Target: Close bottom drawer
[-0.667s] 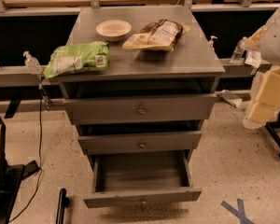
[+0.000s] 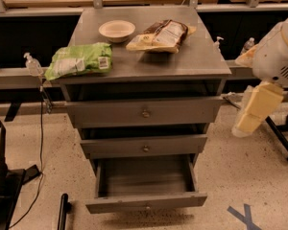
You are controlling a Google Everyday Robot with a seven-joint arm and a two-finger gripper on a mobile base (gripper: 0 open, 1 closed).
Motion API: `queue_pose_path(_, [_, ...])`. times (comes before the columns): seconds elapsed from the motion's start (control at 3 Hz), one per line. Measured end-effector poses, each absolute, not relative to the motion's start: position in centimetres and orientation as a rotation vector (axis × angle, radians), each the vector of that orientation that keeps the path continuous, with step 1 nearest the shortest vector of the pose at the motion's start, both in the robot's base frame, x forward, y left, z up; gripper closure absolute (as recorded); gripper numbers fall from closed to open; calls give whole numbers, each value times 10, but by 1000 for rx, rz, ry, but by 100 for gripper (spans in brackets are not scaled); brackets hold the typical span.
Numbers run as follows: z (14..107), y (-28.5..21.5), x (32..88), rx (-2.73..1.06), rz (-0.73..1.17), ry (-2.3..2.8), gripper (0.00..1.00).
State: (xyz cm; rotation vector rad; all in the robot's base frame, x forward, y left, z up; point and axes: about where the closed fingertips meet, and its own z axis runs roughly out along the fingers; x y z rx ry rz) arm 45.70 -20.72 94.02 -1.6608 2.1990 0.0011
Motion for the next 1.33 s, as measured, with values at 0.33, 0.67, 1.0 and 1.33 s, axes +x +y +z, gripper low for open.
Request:
queue_pose_path(0.33, [825,-164,461,-1616,363,2123,0])
queue_pose_path(0.67, [820,-152,459,-1580,399,2126,0])
queue_pose_path(1.0, [823,-154,460,-1583,387,2127,0])
queue_pose_path(1.33, [785,-146,465,-1640,427,2090,0])
